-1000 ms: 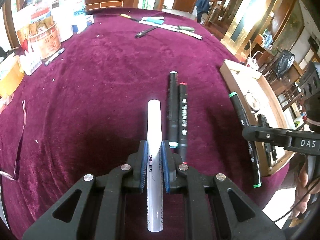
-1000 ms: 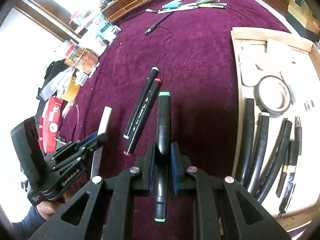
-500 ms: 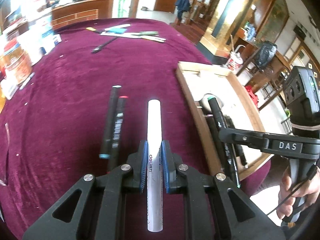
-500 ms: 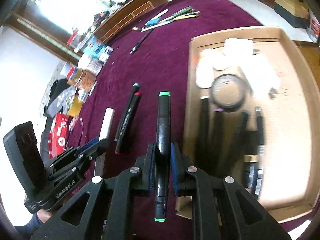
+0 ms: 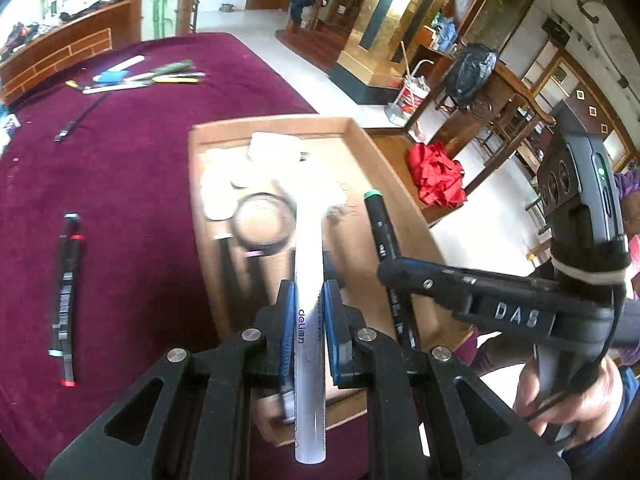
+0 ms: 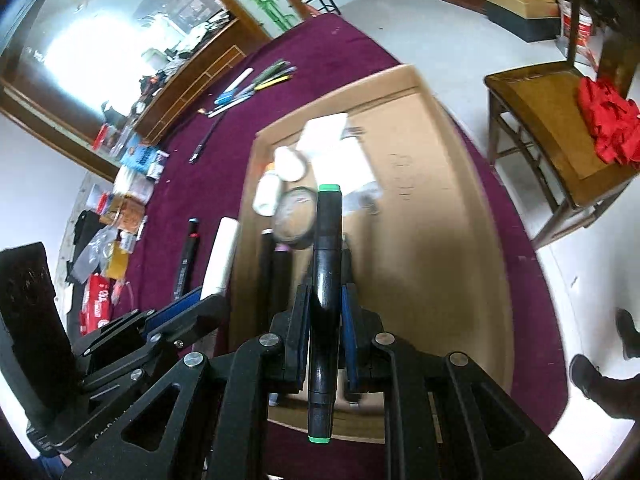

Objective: Organize rigid objects
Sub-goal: 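Carry the white marker and green-capped marker over the cardboard tray, then lower white marker and green-capped marker into the tray and open both grippers, then move both tools back to the two remaining black markers on the table, then grasp the blue-capped black marker with left gripper while right gripper grasps the red-capped marker, then carry the blue-capped and red-capped markers over the cardboard tray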

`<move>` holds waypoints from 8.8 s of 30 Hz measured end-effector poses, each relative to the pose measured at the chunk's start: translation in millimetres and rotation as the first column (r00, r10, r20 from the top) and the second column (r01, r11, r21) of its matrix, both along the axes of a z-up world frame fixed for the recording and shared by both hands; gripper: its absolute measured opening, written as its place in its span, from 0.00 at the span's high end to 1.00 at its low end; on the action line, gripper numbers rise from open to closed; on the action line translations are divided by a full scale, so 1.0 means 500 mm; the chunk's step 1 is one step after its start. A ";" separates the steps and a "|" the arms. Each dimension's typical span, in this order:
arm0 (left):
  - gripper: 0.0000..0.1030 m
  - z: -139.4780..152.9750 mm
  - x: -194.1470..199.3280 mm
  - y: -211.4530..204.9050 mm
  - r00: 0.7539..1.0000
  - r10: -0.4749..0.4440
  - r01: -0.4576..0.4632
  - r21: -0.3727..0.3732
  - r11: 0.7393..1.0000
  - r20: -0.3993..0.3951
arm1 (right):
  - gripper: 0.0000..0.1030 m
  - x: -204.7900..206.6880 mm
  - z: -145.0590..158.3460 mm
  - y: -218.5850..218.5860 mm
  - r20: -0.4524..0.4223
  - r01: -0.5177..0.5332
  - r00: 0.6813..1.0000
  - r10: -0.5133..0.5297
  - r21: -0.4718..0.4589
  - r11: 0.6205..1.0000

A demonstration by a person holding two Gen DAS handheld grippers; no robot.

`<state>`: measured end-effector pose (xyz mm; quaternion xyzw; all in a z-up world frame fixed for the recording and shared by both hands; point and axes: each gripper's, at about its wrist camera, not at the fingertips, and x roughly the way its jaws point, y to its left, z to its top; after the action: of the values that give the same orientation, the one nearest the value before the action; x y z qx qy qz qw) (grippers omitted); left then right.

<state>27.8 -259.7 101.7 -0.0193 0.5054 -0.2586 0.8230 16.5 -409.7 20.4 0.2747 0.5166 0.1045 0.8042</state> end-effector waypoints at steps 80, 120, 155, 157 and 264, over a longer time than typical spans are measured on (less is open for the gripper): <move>0.79 -0.109 0.012 -0.116 0.995 -0.016 0.017 0.009 1.000 -0.094 | 0.86 0.052 -0.049 -0.057 -0.072 -0.033 0.997 0.023 -0.137 0.990; 0.79 -0.030 -0.014 0.110 0.997 0.072 -0.071 -0.044 0.996 0.006 | 0.81 0.028 0.020 0.128 0.010 -0.084 0.996 0.086 -0.133 0.987; 0.79 -0.133 0.124 0.428 0.981 0.144 -0.137 0.061 0.989 -0.131 | 0.75 0.037 0.031 0.263 0.004 -0.144 0.989 0.146 -0.164 0.976; 0.79 -0.140 0.140 0.417 0.983 0.130 -0.121 0.078 0.990 -0.129 | 0.75 0.036 0.032 0.260 0.003 -0.138 0.990 0.140 -0.167 0.976; 0.88 -0.010 -0.043 0.136 0.972 0.067 -0.128 0.268 0.955 0.226 | 0.87 0.002 0.024 0.145 0.039 -0.179 0.983 0.181 -0.057 0.982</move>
<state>6.2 -191.6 96.7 0.1007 0.4437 -0.1435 0.8788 17.4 -337.1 32.6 0.2028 0.5241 0.1690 0.8097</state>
